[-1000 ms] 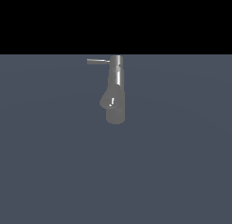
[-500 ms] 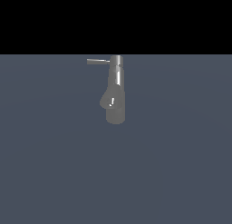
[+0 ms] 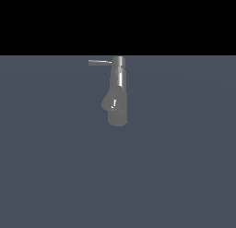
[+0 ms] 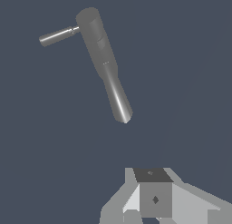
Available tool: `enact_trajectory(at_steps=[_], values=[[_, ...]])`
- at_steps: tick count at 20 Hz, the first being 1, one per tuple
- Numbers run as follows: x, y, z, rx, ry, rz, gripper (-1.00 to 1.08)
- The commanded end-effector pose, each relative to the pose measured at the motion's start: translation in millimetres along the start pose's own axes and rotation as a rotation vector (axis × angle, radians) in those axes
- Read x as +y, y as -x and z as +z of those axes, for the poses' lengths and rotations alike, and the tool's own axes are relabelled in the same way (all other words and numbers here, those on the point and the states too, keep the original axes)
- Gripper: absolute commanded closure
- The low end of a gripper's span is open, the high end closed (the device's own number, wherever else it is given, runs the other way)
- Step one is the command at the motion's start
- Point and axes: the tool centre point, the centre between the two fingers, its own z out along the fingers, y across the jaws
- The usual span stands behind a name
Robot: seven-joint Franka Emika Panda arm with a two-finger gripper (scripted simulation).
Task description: Turn on the faucet by rotating a designated handle.
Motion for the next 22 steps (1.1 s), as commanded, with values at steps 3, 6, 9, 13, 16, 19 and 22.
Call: enact_trajectory(at_steps=[3, 6, 9, 13, 16, 19, 22], values=[[-17, -31, 5, -0.007, -0.01, 0.118, 1.08], [-28, -51, 10, -0.011, -0.015, 0.197, 1.08], [-40, -71, 17, -0.014, -0.017, 0.276, 1.08], [-55, -98, 29, -0.017, -0.018, 0.381, 1.08], [-66, -117, 39, -0.018, -0.017, 0.459, 1.08], [-78, -136, 51, -0.018, -0.015, 0.537, 1.08], [-89, -154, 64, -0.016, -0.012, 0.615, 1.08]])
